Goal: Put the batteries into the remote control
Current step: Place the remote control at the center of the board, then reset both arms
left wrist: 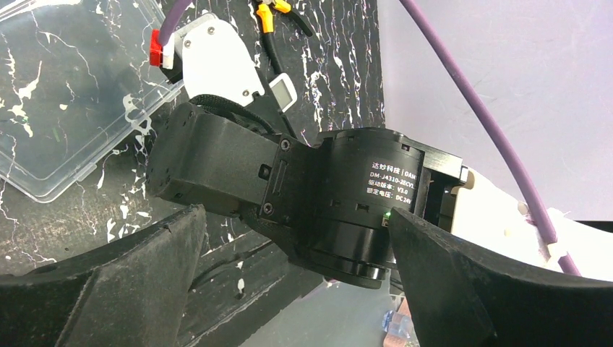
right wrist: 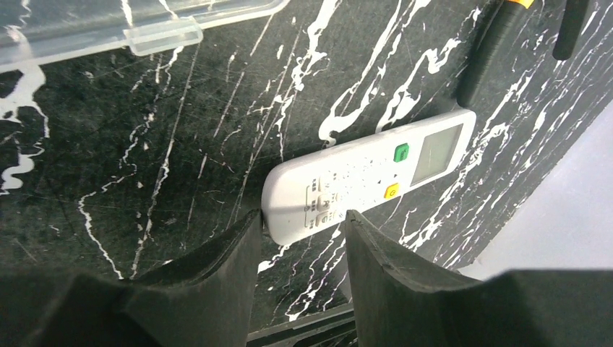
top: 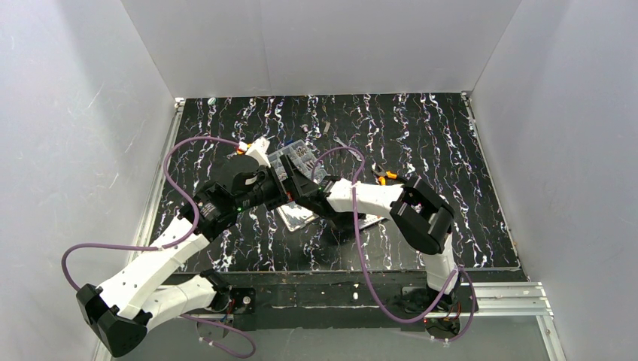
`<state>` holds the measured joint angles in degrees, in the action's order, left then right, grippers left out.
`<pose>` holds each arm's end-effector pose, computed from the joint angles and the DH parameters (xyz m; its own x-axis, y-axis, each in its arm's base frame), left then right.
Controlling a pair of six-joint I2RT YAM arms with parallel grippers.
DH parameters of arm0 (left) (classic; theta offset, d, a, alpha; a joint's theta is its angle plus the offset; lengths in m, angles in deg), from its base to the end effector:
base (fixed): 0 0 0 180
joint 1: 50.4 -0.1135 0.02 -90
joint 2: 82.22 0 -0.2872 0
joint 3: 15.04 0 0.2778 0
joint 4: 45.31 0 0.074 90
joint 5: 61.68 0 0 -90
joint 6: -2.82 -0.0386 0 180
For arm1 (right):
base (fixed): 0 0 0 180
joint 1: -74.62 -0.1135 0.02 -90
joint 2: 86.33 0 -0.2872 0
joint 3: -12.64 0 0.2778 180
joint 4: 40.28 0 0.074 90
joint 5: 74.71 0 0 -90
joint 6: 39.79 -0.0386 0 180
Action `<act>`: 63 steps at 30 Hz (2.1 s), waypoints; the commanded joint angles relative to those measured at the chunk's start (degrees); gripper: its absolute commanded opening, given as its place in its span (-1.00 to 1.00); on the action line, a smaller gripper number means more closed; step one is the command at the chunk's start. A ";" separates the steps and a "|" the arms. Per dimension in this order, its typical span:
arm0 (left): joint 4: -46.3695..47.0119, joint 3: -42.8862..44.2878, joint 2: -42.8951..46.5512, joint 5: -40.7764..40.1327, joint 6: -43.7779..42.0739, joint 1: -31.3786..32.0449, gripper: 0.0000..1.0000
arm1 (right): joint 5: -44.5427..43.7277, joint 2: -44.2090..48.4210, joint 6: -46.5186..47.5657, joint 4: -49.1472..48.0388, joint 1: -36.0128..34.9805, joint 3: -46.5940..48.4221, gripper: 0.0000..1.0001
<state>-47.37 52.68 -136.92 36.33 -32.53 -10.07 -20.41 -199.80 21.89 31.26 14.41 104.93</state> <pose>0.1756 -0.1561 0.4318 -0.5239 -0.6147 -0.5896 0.5493 0.2852 -0.7854 0.2125 0.3259 0.1713 -0.7777 -0.5831 -0.2347 -0.3971 0.7453 -0.5356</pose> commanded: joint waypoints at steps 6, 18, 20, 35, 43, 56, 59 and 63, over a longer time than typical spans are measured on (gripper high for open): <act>-1.81 1.67 0.94 3.59 -1.41 0.83 0.99 | 2.36 4.72 0.34 -2.99 -0.26 -0.58 0.08; 0.69 2.63 2.29 5.82 -4.90 0.85 0.99 | 20.46 17.38 0.69 -14.93 6.28 -4.01 0.09; 2.22 2.15 2.72 7.50 -5.94 0.82 0.99 | 23.33 19.48 0.50 -16.30 8.27 -4.63 0.09; -17.04 -1.48 8.09 -1.34 -14.45 0.64 0.99 | 41.79 47.54 -6.08 -35.96 28.74 -24.59 0.09; -34.72 -3.72 10.73 -16.30 -13.79 -0.70 0.99 | 43.88 64.43 -4.63 -40.19 44.51 -37.70 0.09; -41.11 -13.51 18.36 -20.46 -13.08 -16.61 0.99 | 38.25 77.11 -7.95 -39.05 53.44 -49.33 0.14; -43.26 -12.45 17.74 -26.12 -15.30 -16.61 0.99 | 36.91 80.90 -8.77 -42.97 53.44 -52.82 0.26; -44.33 -11.25 15.32 -28.21 -20.02 -16.61 0.99 | 30.85 84.85 -16.58 -47.51 53.42 -57.37 0.57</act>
<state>-85.53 39.48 -119.26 13.97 -46.76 -26.30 17.53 -117.86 12.27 -9.59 67.52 50.53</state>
